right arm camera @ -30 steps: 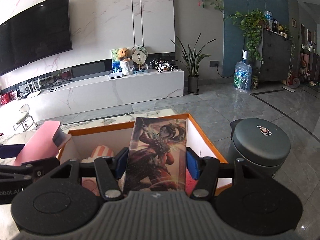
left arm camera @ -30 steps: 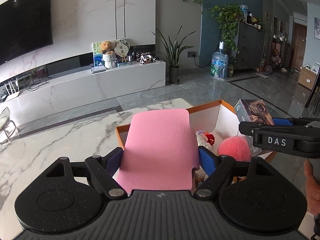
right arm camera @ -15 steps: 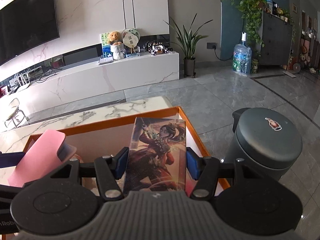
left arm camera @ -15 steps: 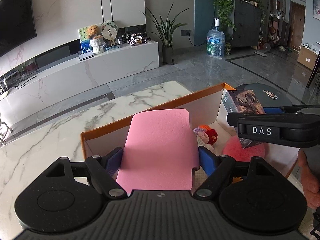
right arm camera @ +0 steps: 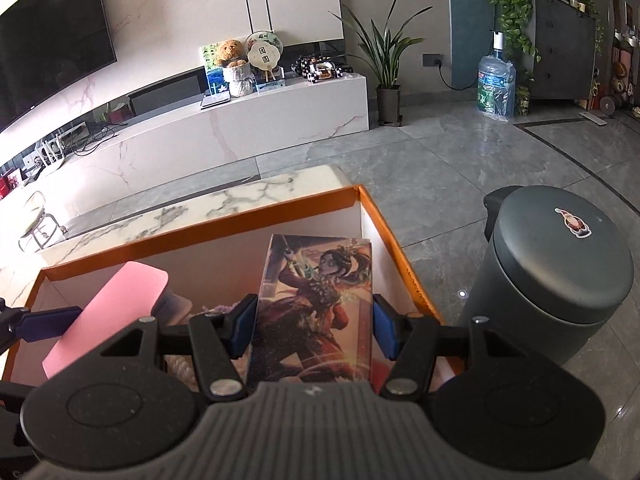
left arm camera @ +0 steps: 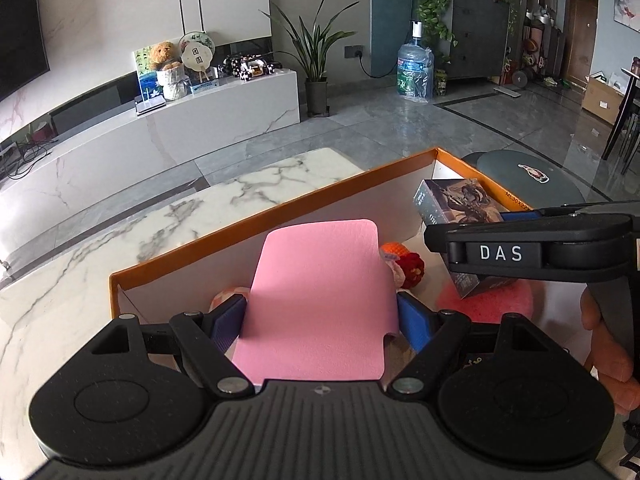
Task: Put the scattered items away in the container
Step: 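Lower the card deck and pink wallet into the shoebox with both tools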
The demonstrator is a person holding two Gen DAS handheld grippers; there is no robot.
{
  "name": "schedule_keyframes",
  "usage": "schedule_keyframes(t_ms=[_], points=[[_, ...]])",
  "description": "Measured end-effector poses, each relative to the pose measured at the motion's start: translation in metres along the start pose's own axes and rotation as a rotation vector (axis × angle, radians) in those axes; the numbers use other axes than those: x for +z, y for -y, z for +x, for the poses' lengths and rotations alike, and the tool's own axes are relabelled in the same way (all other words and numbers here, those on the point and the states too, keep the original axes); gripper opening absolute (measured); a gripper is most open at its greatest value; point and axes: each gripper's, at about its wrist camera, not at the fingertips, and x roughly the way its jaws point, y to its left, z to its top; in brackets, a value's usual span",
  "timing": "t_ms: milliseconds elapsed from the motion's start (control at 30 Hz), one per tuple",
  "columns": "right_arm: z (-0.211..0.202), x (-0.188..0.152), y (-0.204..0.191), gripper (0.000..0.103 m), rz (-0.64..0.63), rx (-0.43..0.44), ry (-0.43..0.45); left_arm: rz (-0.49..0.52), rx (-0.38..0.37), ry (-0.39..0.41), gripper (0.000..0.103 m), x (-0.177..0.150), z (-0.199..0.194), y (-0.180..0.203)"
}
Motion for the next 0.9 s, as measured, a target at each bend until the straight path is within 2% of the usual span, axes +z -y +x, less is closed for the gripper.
schedule_keyframes(t_ms=[67, 233, 333, 467, 633, 900], points=[[-0.003, -0.001, 0.000, 0.062, 0.006, 0.018, -0.001, 0.000, -0.007, -0.003, 0.094, -0.001, -0.004, 0.000], [-0.011, -0.003, 0.001, 0.062, 0.054, 0.150, -0.047, -0.006, 0.029, -0.029, 0.094, -0.003, -0.007, 0.001], [-0.013, -0.007, -0.007, 0.062, 0.011, 0.178, -0.070, -0.011, 0.034, -0.032, 0.094, -0.004, -0.012, 0.000], [-0.011, -0.012, -0.009, 0.062, 0.025, 0.217, -0.131, 0.039, 0.041, -0.040, 0.094, -0.004, -0.013, 0.009], [-0.009, -0.019, -0.007, 0.062, 0.036, 0.218, -0.174, 0.068, 0.046, -0.060, 0.094, -0.007, -0.009, 0.015], [-0.004, -0.022, -0.005, 0.063, 0.054, 0.204, -0.206, 0.042, 0.053, -0.072, 0.095, -0.008, -0.004, 0.017]])
